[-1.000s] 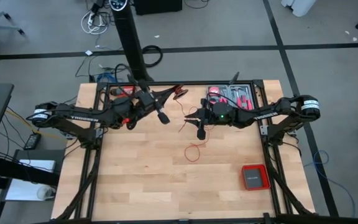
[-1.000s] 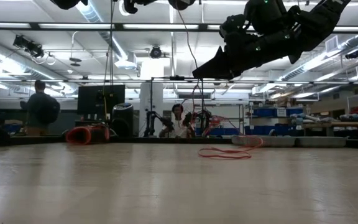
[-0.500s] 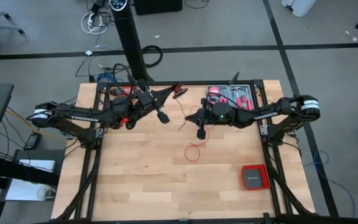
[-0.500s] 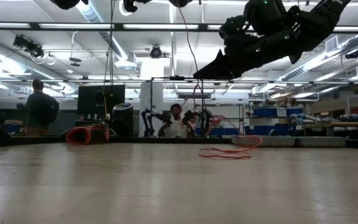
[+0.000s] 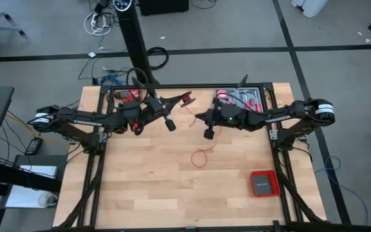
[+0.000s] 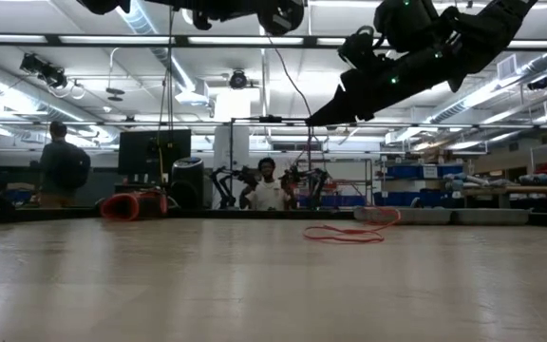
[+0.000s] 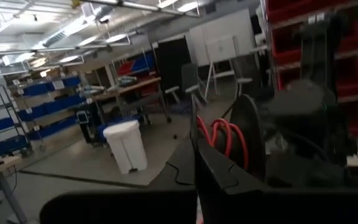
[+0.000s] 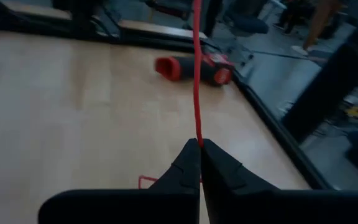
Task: Coil cords
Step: Coil the red wire on the black spool
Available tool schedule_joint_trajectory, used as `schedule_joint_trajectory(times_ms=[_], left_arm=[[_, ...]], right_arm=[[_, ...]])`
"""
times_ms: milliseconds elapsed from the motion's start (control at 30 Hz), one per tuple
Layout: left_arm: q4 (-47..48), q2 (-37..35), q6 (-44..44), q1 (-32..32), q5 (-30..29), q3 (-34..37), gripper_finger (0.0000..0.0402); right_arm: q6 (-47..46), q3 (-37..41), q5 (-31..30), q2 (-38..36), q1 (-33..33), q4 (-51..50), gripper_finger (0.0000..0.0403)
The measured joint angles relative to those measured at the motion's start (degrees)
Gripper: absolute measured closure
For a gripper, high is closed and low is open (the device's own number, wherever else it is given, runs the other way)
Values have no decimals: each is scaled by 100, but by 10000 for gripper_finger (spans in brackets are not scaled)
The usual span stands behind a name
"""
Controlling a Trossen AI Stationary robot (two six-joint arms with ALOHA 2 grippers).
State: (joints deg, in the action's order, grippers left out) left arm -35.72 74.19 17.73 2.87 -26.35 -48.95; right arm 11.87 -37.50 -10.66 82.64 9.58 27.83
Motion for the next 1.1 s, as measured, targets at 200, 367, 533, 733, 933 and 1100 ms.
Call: schedule_joint_trajectory(times_ms=[200, 367, 533, 733, 933, 1100], left_arm=[[168, 0, 9, 0, -74, 0, 401], [410, -37, 7, 0, -76, 0, 401], [755, -44, 7, 0, -79, 0, 401], [1436, -42, 6, 0, -149, 0, 401], [1987, -42, 11, 0, -446, 0, 401], [2428, -42, 22, 50, -608, 0, 401]], right_arm=[[83, 0, -242, -570, 188, -682, 402], [192, 0, -811, -1092, 335, -1322, 402], [224, 0, -1038, -1545, 450, -1714, 403], [415, 0, -1020, -2002, 415, -1685, 403], [650, 0, -836, -2251, 6, -1324, 403], [910, 0, -836, -2289, -415, -926, 403]])
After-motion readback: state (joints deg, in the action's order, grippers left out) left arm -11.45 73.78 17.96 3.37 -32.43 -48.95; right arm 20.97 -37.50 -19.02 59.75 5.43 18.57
